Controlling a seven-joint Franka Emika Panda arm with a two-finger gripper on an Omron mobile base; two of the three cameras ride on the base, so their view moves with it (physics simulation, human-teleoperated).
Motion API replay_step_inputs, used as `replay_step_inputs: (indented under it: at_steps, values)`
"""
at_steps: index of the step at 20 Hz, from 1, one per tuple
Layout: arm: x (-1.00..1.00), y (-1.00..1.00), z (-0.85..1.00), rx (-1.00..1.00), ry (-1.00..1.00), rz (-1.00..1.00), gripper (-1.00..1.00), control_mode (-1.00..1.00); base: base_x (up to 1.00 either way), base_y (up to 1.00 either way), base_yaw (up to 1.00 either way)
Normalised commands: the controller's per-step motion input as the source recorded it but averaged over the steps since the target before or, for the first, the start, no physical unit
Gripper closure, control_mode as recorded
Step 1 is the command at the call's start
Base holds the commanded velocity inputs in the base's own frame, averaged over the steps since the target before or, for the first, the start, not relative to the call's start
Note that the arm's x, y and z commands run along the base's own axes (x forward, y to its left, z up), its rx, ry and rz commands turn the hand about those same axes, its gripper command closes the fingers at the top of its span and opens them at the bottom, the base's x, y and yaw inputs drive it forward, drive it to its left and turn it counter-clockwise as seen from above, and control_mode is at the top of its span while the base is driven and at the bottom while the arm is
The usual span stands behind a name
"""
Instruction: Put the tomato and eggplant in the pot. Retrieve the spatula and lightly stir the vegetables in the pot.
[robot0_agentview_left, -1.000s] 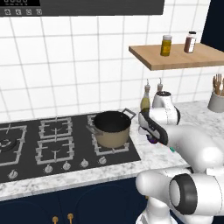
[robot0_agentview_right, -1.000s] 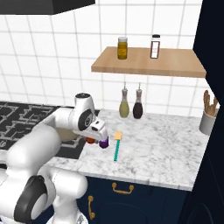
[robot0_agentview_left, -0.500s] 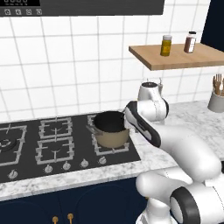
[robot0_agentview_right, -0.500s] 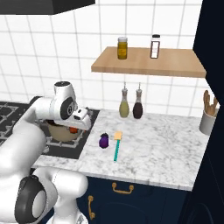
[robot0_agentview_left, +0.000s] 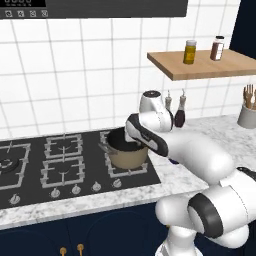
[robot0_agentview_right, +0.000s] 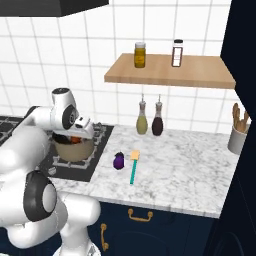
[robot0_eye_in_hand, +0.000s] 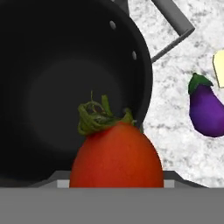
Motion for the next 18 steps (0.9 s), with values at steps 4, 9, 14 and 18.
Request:
replay_step_inputs:
  at_steps: [4, 9, 14, 18]
  values:
    - [0.77, 0.4, 0.0, -0.01, 0.0, 0.05, 1.0, -1.0, 0.0, 0.0, 0.0]
    - [0.75, 0.19, -0.27, -0.06, -0.01, 0.05, 1.0, -1.0, 0.0, 0.0, 0.0]
    - [0.37, 0.17, -0.6, -0.07, 0.0, 0.04, 1.0, -1.0, 0.0, 0.0, 0.0]
    - [0.39, 0.09, -0.5, -0.02, 0.0, 0.02, 1.0, -1.0, 0.0, 0.0, 0.0]
